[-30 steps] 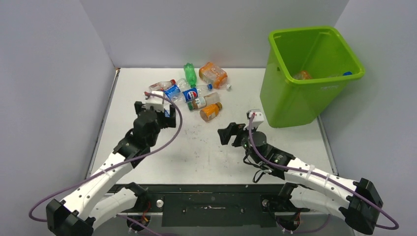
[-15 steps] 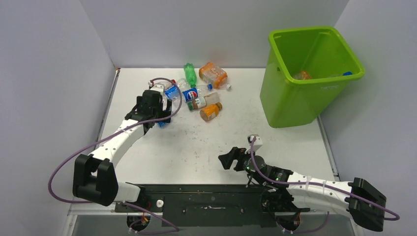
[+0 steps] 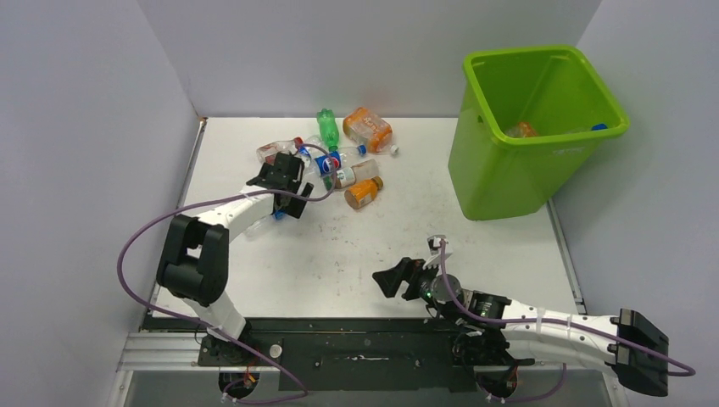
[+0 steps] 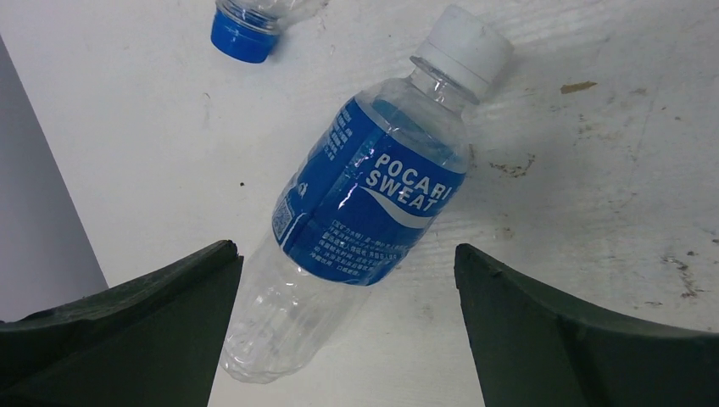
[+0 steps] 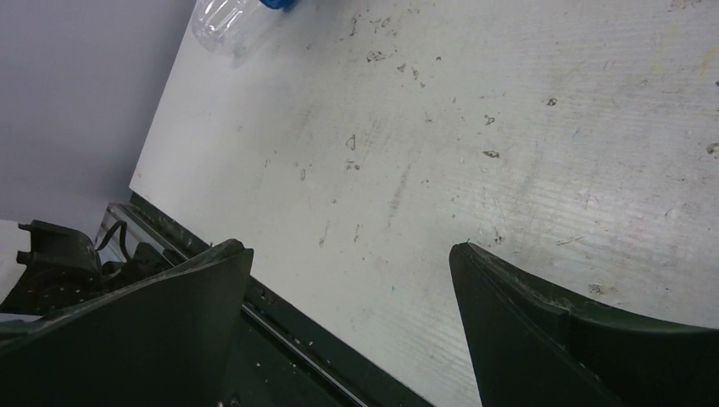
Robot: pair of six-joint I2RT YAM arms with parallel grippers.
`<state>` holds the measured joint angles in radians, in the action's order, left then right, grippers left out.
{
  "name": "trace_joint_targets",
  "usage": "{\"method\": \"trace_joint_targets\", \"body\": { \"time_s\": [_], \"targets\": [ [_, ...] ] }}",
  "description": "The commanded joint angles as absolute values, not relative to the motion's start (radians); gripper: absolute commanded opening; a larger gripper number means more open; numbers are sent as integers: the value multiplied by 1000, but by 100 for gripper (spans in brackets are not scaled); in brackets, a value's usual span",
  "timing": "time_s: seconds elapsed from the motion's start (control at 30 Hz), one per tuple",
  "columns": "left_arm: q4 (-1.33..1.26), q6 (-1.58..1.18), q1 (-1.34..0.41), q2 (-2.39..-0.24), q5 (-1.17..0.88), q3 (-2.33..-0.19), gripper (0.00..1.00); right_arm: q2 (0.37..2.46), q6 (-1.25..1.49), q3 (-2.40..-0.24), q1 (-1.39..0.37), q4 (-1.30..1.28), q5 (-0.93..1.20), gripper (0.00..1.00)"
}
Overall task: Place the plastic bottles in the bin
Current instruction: Pick up the plastic bottle at the center of the board.
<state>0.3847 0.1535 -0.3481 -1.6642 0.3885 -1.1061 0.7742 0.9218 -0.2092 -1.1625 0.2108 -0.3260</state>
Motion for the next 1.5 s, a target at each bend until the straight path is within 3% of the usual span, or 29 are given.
{"method": "trace_joint_targets", "body": {
  "time_s": [0.0,0.37,0.67,0.83,1.07,1.33,1.47],
  "targets": [
    [336,144,-334,-1707,455,-1138,96,718,926,-267,-1172,191,-362,90],
    [335,91,-308,-1792,376,-1131,100,716,885,-303,-1172,166,-390,90],
    [324,29,-310,-1792,309,-1074,82,712,887,-313,-1171,155,-396,90],
    [323,-33,-320,-1727,257,-1037,60,710,900,-312,-1172,153,-397,90],
    [328,-65,-351,-1458,156,-1007,37,751,779,-394,-1174,117,-353,90],
    [5,-214,-366,-1047,-299,-846,34,920,665,-697,-1186,-170,-494,90],
    [-285,-272,-400,-918,-491,-717,33,823,661,-641,-1175,-22,-501,90]
  ]
}}
